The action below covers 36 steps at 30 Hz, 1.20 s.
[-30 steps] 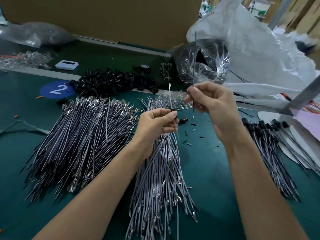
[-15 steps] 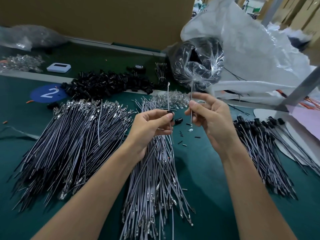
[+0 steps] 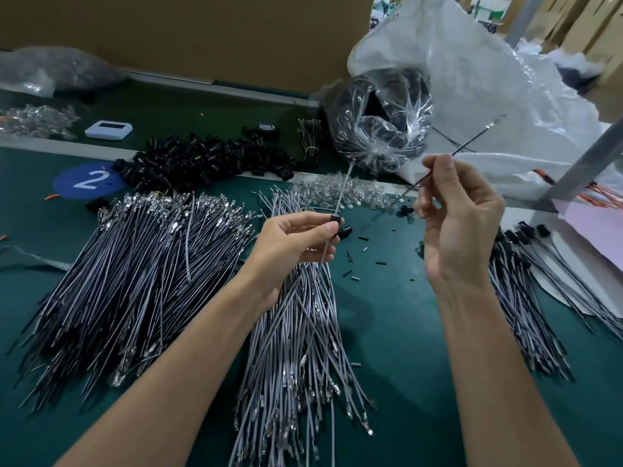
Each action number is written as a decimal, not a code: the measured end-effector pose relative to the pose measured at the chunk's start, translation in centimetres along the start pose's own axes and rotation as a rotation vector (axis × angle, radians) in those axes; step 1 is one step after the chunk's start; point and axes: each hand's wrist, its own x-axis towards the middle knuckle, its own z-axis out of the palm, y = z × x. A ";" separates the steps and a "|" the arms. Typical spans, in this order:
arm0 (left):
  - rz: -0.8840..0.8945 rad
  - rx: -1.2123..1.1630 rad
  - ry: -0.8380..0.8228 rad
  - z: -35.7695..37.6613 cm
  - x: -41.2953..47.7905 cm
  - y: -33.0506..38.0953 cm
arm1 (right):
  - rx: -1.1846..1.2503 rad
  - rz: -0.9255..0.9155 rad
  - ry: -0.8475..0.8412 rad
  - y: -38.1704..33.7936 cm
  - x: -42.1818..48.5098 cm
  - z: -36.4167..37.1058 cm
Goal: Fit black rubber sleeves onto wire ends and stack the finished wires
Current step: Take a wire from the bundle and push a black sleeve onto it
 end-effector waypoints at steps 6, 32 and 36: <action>0.035 0.063 -0.063 0.1 -0.3 0.1 | -0.142 -0.112 0.080 0.1 0.0 0.3; 0.047 0.077 -0.071 0.3 -0.4 0.3 | -0.340 -0.171 -0.052 0.5 0.1 -0.2; 0.063 0.089 -0.074 0.4 -0.5 0.3 | -0.357 -0.113 -0.105 0.9 -0.1 0.0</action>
